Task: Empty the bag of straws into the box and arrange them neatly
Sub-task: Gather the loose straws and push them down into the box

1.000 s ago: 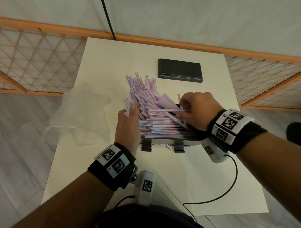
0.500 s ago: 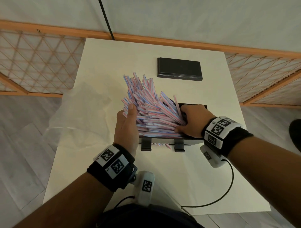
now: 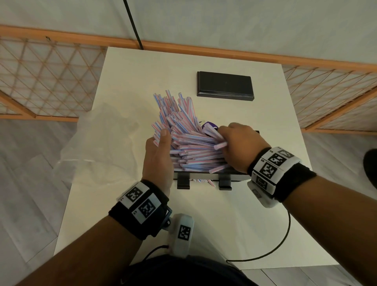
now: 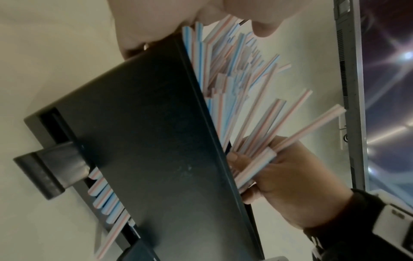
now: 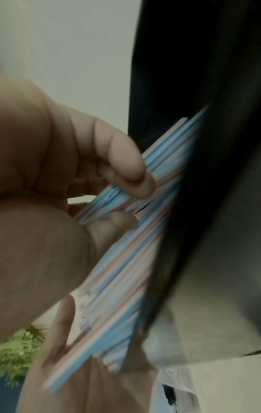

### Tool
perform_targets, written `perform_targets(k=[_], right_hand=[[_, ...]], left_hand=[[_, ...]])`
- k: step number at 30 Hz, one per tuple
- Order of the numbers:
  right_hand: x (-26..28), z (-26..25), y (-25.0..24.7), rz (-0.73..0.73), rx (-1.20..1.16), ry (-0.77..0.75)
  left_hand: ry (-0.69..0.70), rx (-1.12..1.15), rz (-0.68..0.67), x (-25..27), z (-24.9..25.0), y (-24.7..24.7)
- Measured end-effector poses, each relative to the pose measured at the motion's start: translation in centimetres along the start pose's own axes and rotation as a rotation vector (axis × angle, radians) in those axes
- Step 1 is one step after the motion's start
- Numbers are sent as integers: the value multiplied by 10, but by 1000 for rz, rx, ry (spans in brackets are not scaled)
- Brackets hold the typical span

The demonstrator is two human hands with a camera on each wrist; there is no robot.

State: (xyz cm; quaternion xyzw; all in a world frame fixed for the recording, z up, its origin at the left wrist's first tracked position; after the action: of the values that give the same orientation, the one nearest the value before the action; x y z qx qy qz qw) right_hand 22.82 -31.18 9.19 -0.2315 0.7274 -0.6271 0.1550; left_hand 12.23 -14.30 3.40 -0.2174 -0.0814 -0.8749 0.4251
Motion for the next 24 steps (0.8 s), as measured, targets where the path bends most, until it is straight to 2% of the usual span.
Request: perform_targets(k=[4, 8, 10, 16, 24], right_hand=[[-4, 6, 0, -44, -28, 70], [4, 24, -22, 91, -123, 163], [12, 28, -30, 100, -109, 162], [50, 6, 2, -265, -184, 44], [46, -17, 35, -275, -190, -44]], left_hand=[[2, -2, -26, 1, -2, 2], [-19, -33, -15, 0, -2, -1], [-9, -46, -9, -1, -1, -3], [15, -50, -35, 2, 0, 1], [112, -112, -92, 2, -2, 7]])
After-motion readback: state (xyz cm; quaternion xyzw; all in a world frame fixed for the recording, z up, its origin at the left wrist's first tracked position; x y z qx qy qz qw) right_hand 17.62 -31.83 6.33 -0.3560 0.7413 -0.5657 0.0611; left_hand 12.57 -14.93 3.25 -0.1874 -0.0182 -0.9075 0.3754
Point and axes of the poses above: each hand's wrist, its own x-axis away from the middle knuckle, its own y-axis out of the palm, z = x × y, the point moved 9 cm from there along -x, towards the middle knuckle, and after that the axes turned 13 degrees about z, right-handed, at the moved point
